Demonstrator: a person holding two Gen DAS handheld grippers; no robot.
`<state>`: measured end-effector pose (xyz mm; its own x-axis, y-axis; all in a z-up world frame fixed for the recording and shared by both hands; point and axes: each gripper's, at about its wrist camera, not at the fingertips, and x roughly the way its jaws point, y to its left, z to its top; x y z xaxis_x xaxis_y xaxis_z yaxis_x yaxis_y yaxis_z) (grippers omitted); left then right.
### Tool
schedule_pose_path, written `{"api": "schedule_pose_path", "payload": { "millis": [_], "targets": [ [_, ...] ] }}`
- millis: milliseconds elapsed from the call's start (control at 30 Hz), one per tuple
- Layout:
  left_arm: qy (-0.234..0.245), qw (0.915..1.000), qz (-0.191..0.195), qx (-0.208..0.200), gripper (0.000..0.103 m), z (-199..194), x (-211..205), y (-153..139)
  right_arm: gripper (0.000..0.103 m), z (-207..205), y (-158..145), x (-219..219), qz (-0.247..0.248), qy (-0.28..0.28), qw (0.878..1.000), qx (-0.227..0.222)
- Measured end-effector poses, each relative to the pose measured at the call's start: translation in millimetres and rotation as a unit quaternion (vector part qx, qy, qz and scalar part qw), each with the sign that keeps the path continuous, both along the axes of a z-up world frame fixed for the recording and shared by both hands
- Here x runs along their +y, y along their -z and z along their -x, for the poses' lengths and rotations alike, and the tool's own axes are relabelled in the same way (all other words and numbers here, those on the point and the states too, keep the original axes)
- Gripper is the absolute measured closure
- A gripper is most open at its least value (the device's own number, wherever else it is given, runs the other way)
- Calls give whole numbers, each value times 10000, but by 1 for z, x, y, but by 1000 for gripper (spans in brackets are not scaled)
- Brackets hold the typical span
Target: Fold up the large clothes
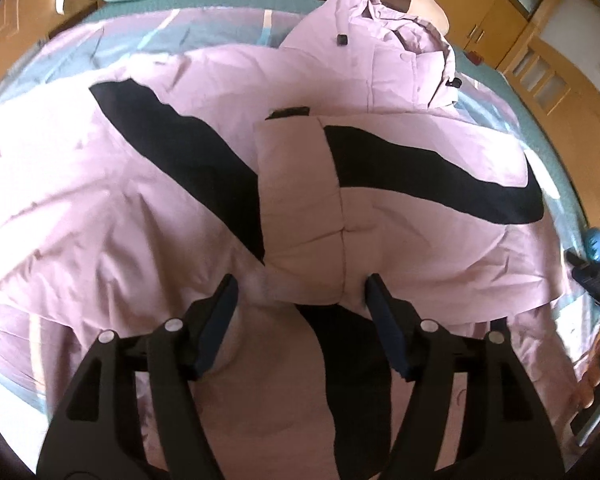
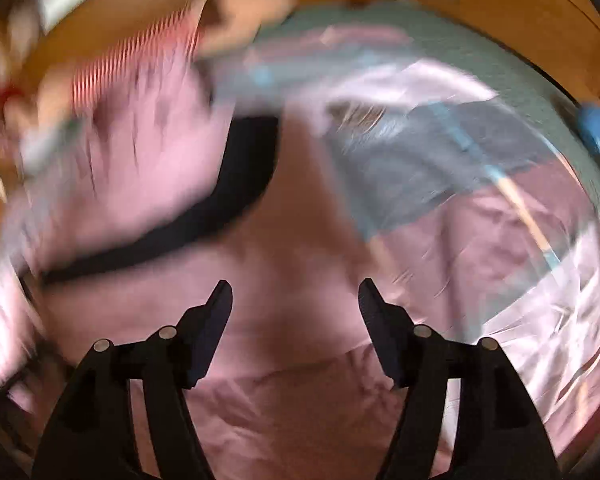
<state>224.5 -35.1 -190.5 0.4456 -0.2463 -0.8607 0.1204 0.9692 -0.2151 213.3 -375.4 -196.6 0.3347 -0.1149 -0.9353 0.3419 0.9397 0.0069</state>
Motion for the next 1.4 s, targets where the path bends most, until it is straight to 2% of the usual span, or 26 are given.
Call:
{"api": "schedule_pose_path", "payload": {
  "millis": [67, 133, 233, 300, 400, 467, 567, 600, 700, 767, 833, 933, 1033, 1100, 1167, 1267, 1400],
  "targets": [
    [-16, 10000, -39, -81, 36, 2, 1, -4, 30, -1, 9, -1, 107, 39, 9999, 128],
    [-62, 9996, -90, -254, 36, 6, 1, -12, 26, 1, 6, -6, 180, 119, 9996, 170],
    [-73, 9976, -257, -643, 34, 12, -1, -25, 23, -3, 7, -5, 231, 104, 9995, 200],
    [-26, 9962, -420, -758, 31, 13, -4, -28, 22, -5, 14, 2, 293, 73, 9993, 217],
    [62, 9944, -843, -638, 31, 10, -12, -16, 21, -3, 11, 9, 502, 83, 9986, 147],
    [138, 9937, -1023, -425, 29, 6, -16, -3, 21, 0, 2, 21, 885, -53, 9961, 9],
    [120, 9923, -1184, -351, 26, 3, -17, 3, 21, -1, -7, 45, 1421, -499, 9882, -278],
    [132, 9914, -1250, -376, 26, 3, -18, 3, 21, -3, -5, 52, 1492, -671, 9862, -270],
    [167, 9897, -1353, -431, 25, 5, -20, 3, 20, -7, 6, 55, 1508, -687, 9862, -7],
    [90, 9899, -1268, -625, 28, 11, -20, -6, 15, -10, 9, 49, 1448, -587, 9877, 55],
    [86, 9873, -1184, -1052, 29, 21, -22, -24, 13, -11, 9, 44, 1381, -530, 9890, 73],
    [307, 9790, -1434, -1415, 27, 29, -34, -34, 13, -12, 10, 42, 1352, -518, 9894, 87],
    [449, 9795, -1690, -1001, 26, 20, -42, -11, 13, -10, 9, 47, 1406, -532, 9886, 90],
    [466, 9823, -1693, -655, 24, 13, -41, 4, 13, -9, 8, 49, 1462, -538, 9878, 71],
    [380, 9835, -1673, -573, 18, 11, -39, 6, 13, -7, 2, 53, 1599, -504, 9858, -106],
    [309, 9864, -1546, -459, 17, 8, -34, 7, 13, -4, -7, 60, 1621, -601, 9842, -384],
    [191, 9892, -1360, -522, 17, 8, -27, -4, 12, -12, 17, 59, 1434, -729, 9869, 135]
  ]
}}
